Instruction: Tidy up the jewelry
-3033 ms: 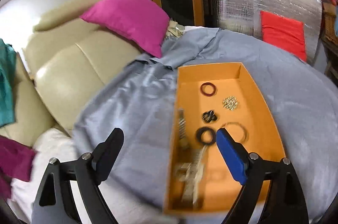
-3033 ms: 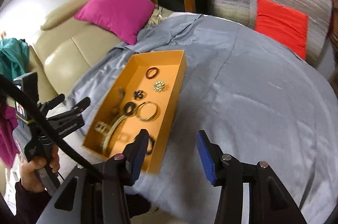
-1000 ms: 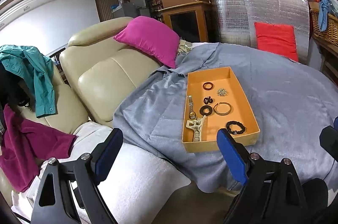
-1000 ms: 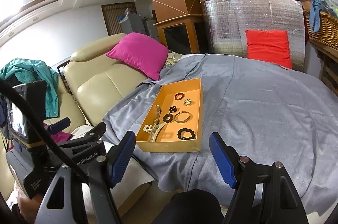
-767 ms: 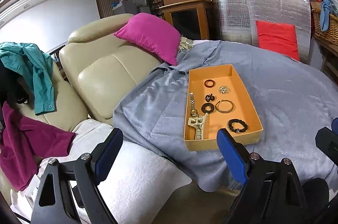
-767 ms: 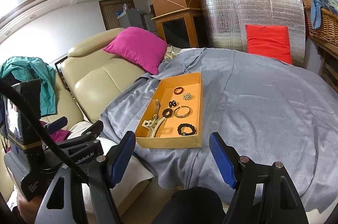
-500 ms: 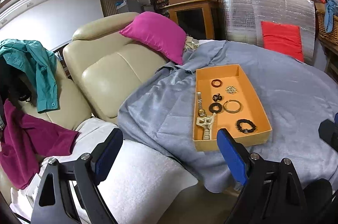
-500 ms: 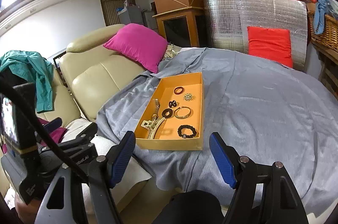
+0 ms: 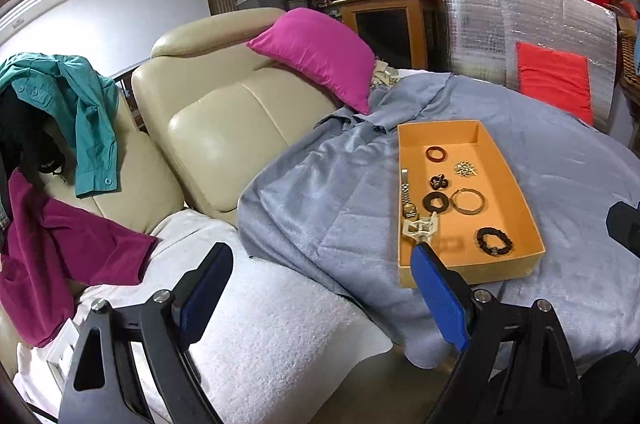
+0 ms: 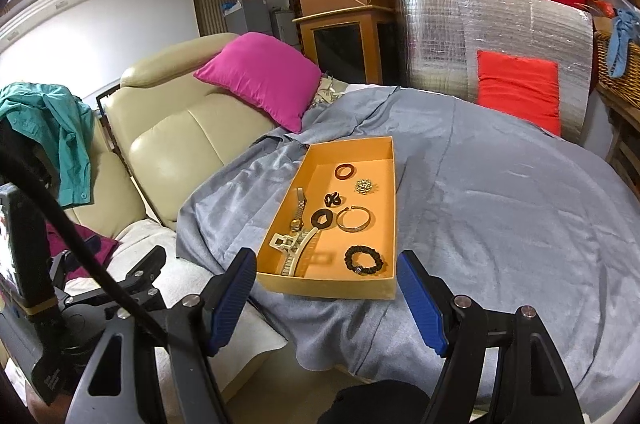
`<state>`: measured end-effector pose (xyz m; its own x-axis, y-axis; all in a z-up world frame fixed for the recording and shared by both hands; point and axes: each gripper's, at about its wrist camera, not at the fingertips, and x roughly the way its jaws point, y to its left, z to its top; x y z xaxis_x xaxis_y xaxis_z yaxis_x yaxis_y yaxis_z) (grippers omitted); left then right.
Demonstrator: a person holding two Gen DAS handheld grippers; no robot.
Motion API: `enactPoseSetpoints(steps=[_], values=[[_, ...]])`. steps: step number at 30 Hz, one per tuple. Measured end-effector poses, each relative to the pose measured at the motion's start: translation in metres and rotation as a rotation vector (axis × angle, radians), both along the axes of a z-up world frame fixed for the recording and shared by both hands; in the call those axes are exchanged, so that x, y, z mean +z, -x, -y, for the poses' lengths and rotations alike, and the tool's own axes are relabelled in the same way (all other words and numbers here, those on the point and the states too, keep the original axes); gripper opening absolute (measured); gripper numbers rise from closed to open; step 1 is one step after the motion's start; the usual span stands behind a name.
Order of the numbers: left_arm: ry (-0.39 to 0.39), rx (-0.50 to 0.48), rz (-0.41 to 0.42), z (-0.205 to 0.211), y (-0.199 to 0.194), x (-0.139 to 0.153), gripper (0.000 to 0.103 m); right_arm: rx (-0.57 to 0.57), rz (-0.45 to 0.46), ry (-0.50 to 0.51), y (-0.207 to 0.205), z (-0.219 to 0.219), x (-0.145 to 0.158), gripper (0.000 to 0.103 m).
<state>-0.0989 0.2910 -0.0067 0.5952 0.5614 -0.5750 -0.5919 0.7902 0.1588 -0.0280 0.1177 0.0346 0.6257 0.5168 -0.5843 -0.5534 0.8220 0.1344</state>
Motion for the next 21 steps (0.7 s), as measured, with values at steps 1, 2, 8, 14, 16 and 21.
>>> enactPoseSetpoints(steps=[1,2,8,14,16,21], values=[[0.002,0.003,-0.001,-0.002,-0.001,0.000,0.090,0.001,-0.002,0.000,-0.002,-0.001,0.000,0.076],[0.006,0.005,-0.003,-0.004,-0.002,0.000,0.090,0.001,-0.006,0.000,-0.005,-0.003,-0.001,0.076],[0.005,0.012,-0.011,-0.008,-0.012,-0.001,0.090,0.005,-0.027,0.003,-0.016,-0.006,-0.005,0.076],[0.000,0.007,-0.030,-0.008,-0.025,-0.002,0.090,-0.005,-0.044,-0.003,-0.029,-0.007,-0.010,0.076],[0.002,0.008,-0.035,-0.009,-0.029,-0.004,0.090,-0.009,-0.050,-0.005,-0.034,-0.007,-0.011,0.076],[0.007,0.002,-0.049,-0.012,-0.037,-0.007,0.090,-0.011,-0.065,-0.008,-0.043,-0.011,-0.015,0.076]])
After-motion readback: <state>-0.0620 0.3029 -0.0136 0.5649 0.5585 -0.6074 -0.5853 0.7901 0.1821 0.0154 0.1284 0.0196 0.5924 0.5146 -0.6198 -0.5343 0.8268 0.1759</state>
